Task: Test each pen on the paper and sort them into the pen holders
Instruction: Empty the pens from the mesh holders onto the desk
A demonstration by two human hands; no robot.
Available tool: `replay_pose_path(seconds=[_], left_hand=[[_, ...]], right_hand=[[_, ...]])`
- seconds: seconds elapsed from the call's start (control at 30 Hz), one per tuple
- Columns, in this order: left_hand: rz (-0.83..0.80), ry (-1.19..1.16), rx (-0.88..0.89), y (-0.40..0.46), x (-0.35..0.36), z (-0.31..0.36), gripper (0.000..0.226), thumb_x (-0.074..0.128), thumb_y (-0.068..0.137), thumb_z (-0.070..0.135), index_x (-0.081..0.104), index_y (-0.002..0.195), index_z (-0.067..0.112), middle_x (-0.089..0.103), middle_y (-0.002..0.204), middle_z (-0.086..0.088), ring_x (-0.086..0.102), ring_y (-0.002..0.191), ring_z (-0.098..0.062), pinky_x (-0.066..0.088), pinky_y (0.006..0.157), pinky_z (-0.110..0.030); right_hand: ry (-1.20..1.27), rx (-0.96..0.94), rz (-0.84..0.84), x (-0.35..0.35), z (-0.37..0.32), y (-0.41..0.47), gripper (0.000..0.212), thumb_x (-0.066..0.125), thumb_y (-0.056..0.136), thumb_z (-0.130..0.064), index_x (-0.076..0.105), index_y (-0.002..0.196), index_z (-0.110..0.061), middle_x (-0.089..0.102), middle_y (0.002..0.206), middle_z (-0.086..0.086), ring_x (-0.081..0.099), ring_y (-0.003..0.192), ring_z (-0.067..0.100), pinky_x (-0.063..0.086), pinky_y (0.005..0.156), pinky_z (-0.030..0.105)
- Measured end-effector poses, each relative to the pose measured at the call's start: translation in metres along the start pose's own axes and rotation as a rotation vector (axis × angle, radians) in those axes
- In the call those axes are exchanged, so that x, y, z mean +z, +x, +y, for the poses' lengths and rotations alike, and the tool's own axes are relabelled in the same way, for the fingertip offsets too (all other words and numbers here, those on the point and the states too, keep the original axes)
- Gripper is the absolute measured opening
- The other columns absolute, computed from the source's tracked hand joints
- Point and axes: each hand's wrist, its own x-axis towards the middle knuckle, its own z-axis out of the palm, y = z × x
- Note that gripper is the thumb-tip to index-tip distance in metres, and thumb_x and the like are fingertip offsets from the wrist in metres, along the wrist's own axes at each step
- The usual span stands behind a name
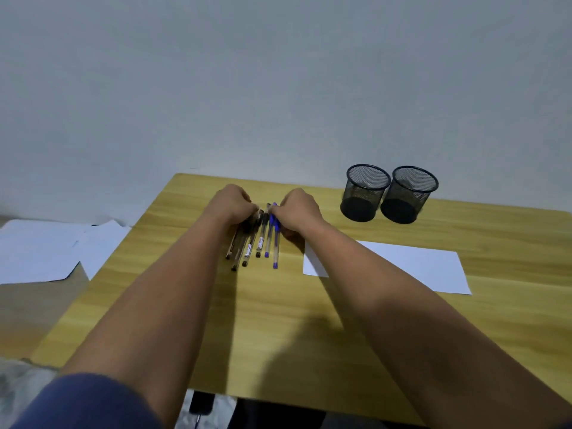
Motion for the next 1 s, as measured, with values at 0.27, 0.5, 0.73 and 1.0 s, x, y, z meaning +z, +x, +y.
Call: replay_pose_path(seconds=[0.27, 0.5, 0.73, 1.0], left_hand=[[0.081, 0.201, 0.067, -0.014, 0.0, -0.005, 0.048, 0.072, 0.088, 0.041, 0.062, 0.131, 0.022, 0.066, 0.128, -0.004, 0.062, 0.116, -0.026, 0.052, 0.093, -0.039], [0.079, 0.151, 0.071, -0.02, 0.001, -0.016, 0.039, 0.074, 0.087, 0.046, 0.066, 0.118, 0.024, 0.072, 0.112, -0.002, 0.066, 0.101, -0.024, 0.056, 0.086, -0.04], [0.094, 0.157, 0.098, -0.022, 0.004, -0.023, 0.037, 0.072, 0.088, 0.042, 0.067, 0.12, 0.023, 0.071, 0.114, -0.003, 0.066, 0.101, -0.024, 0.058, 0.086, -0.043], [0.195, 0.182, 0.177, -0.036, -0.015, -0.02, 0.037, 0.062, 0.093, 0.041, 0.066, 0.125, 0.023, 0.067, 0.127, -0.002, 0.063, 0.113, -0.024, 0.056, 0.089, -0.043]], right_hand=[[-0.13, -0.057, 0.043, -0.001, -0.003, -0.013, 0.028, 0.073, 0.094, -0.038, 0.07, 0.103, -0.012, 0.074, 0.099, 0.01, 0.071, 0.091, 0.034, 0.052, 0.071, 0.035], [-0.224, -0.067, 0.033, -0.01, -0.007, -0.025, 0.014, 0.07, 0.091, -0.02, 0.067, 0.102, -0.011, 0.07, 0.098, 0.007, 0.068, 0.092, 0.032, 0.049, 0.068, 0.034], [-0.32, -0.02, -0.071, -0.016, -0.008, -0.036, 0.019, 0.07, 0.091, -0.019, 0.053, 0.084, -0.015, 0.062, 0.088, 0.005, 0.072, 0.091, 0.032, 0.063, 0.076, 0.041], [-0.159, 0.012, 0.013, -0.027, -0.013, -0.046, 0.029, 0.083, 0.084, -0.021, 0.056, 0.077, -0.013, 0.066, 0.082, 0.006, 0.07, 0.081, 0.027, 0.054, 0.06, 0.033]])
